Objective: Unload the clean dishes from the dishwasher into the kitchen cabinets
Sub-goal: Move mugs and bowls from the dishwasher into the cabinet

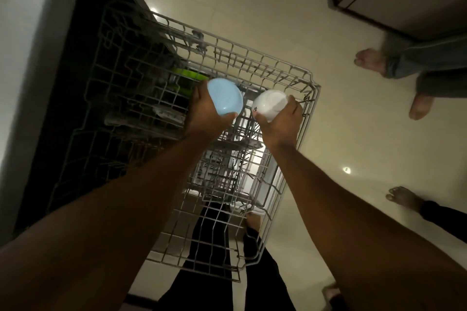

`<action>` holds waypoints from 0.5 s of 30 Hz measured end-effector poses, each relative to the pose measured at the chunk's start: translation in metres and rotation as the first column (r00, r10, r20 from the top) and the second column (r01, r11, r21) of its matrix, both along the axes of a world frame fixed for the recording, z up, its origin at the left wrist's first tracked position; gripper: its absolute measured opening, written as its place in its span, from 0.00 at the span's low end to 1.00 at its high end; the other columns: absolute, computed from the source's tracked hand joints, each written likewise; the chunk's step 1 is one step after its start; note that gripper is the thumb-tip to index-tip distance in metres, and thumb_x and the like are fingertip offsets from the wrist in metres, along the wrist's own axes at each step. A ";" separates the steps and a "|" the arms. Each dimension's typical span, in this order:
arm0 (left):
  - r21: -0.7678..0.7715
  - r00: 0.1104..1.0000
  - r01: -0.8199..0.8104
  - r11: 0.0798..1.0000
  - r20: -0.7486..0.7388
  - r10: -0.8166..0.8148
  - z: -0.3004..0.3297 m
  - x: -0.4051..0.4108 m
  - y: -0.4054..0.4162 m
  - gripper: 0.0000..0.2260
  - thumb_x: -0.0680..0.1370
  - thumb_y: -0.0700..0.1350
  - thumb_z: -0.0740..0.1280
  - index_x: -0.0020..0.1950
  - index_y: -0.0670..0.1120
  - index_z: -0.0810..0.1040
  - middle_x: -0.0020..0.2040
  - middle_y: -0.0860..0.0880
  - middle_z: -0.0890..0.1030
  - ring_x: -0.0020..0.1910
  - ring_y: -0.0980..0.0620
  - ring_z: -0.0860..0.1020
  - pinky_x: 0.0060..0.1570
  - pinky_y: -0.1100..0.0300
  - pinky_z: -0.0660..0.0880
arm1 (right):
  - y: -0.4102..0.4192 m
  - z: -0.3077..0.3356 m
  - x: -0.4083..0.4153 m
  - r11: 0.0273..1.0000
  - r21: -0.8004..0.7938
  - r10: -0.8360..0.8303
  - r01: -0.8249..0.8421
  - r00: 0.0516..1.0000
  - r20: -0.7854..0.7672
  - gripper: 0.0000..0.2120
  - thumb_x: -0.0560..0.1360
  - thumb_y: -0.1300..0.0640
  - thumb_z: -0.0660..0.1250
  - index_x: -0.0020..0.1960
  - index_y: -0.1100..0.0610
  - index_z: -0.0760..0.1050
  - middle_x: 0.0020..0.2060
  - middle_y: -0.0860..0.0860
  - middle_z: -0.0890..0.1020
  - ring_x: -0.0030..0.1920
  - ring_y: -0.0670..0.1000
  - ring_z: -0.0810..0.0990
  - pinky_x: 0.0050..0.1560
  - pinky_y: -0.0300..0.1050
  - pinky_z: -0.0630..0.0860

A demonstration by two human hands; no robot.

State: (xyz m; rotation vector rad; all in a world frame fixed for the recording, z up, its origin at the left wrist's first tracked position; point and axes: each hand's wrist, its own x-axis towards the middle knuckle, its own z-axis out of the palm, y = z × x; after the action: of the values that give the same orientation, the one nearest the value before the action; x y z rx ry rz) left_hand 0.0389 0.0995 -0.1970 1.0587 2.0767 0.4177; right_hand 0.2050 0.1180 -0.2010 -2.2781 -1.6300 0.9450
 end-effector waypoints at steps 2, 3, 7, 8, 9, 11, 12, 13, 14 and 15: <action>0.001 1.000 -0.029 1.000 0.006 0.029 0.012 -0.004 -0.012 0.47 0.65 0.50 0.80 0.76 0.46 0.57 0.71 0.42 0.66 0.68 0.40 0.69 0.63 0.42 0.73 | -0.007 0.015 -0.001 1.000 0.010 0.028 -0.029 1.000 0.012 0.46 0.68 0.46 0.77 0.75 0.61 0.58 0.70 0.59 0.66 0.68 0.58 0.66 0.67 0.53 0.70; 0.001 0.999 -0.040 0.999 0.006 0.040 0.019 -0.005 -0.018 0.47 0.65 0.50 0.80 0.77 0.46 0.57 0.71 0.42 0.66 0.69 0.41 0.69 0.64 0.43 0.73 | -0.011 0.021 -0.001 0.999 0.016 0.041 -0.042 0.999 0.012 0.46 0.68 0.46 0.77 0.75 0.61 0.58 0.70 0.59 0.66 0.68 0.58 0.66 0.66 0.54 0.70; 0.021 0.994 -0.102 0.995 0.027 0.102 0.053 -0.005 -0.049 0.47 0.67 0.49 0.80 0.78 0.46 0.56 0.72 0.43 0.67 0.70 0.43 0.67 0.67 0.44 0.70 | -0.027 0.055 -0.003 0.994 0.048 0.104 -0.102 0.993 -0.048 0.45 0.69 0.49 0.77 0.76 0.61 0.56 0.71 0.58 0.63 0.70 0.58 0.65 0.68 0.54 0.70; 0.018 0.993 -0.118 0.993 0.029 0.117 0.060 -0.004 -0.056 0.47 0.67 0.49 0.80 0.78 0.46 0.56 0.72 0.43 0.66 0.71 0.42 0.67 0.67 0.43 0.70 | -0.030 0.062 -0.003 0.992 0.058 0.115 -0.112 0.991 -0.063 0.45 0.69 0.49 0.77 0.76 0.61 0.56 0.71 0.58 0.63 0.70 0.58 0.65 0.69 0.55 0.70; 0.018 0.991 -0.129 0.991 0.024 0.129 0.068 -0.002 -0.065 0.46 0.67 0.50 0.80 0.78 0.46 0.57 0.72 0.43 0.66 0.71 0.42 0.67 0.67 0.42 0.70 | -0.035 0.070 -0.001 0.990 0.070 0.131 -0.126 0.989 -0.070 0.45 0.69 0.49 0.77 0.76 0.61 0.55 0.72 0.58 0.62 0.70 0.59 0.65 0.69 0.55 0.69; 0.026 0.991 -0.135 0.991 0.015 0.134 0.083 0.001 -0.082 0.47 0.67 0.51 0.79 0.78 0.45 0.56 0.73 0.43 0.65 0.71 0.42 0.66 0.67 0.42 0.70 | -0.046 0.085 0.003 0.981 0.094 0.177 -0.171 0.982 -0.067 0.46 0.69 0.48 0.77 0.76 0.61 0.55 0.72 0.59 0.62 0.71 0.59 0.64 0.70 0.56 0.69; 0.031 0.991 -0.135 0.990 0.006 0.135 0.091 0.003 -0.092 0.47 0.68 0.52 0.79 0.78 0.45 0.56 0.74 0.43 0.64 0.72 0.42 0.65 0.68 0.42 0.69 | -0.052 0.092 0.006 0.976 0.099 0.202 -0.195 0.977 -0.069 0.46 0.69 0.48 0.77 0.76 0.62 0.55 0.72 0.59 0.61 0.71 0.59 0.64 0.70 0.55 0.68; 0.038 0.990 -0.137 0.990 -0.004 0.138 0.097 0.005 -0.100 0.47 0.68 0.52 0.79 0.78 0.45 0.55 0.74 0.43 0.63 0.72 0.42 0.64 0.69 0.43 0.68 | -0.056 0.096 0.009 0.972 0.100 0.219 -0.211 0.973 -0.076 0.47 0.69 0.48 0.77 0.77 0.62 0.55 0.73 0.60 0.61 0.71 0.59 0.64 0.71 0.55 0.68; 0.057 0.988 -0.150 0.987 -0.016 0.151 0.103 0.008 -0.111 0.47 0.68 0.52 0.78 0.78 0.45 0.55 0.74 0.43 0.63 0.72 0.42 0.64 0.69 0.44 0.68 | -0.063 0.101 0.013 0.968 0.099 0.241 -0.232 0.967 -0.084 0.47 0.68 0.48 0.78 0.77 0.62 0.55 0.72 0.60 0.60 0.71 0.59 0.64 0.71 0.55 0.67; 0.077 0.985 -0.170 0.982 -0.026 0.173 0.110 0.012 -0.122 0.46 0.68 0.53 0.78 0.78 0.44 0.55 0.74 0.43 0.63 0.72 0.42 0.64 0.69 0.44 0.68 | -0.070 0.105 0.017 0.961 0.100 0.267 -0.258 0.959 -0.092 0.48 0.68 0.47 0.78 0.77 0.61 0.55 0.72 0.59 0.60 0.71 0.59 0.64 0.71 0.55 0.67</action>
State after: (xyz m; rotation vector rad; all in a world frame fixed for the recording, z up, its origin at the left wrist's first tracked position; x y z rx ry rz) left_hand 0.0508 -0.0226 -0.0873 0.9374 2.2054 0.5709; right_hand 0.2224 0.0484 -0.0958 -1.9532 -1.9198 1.0087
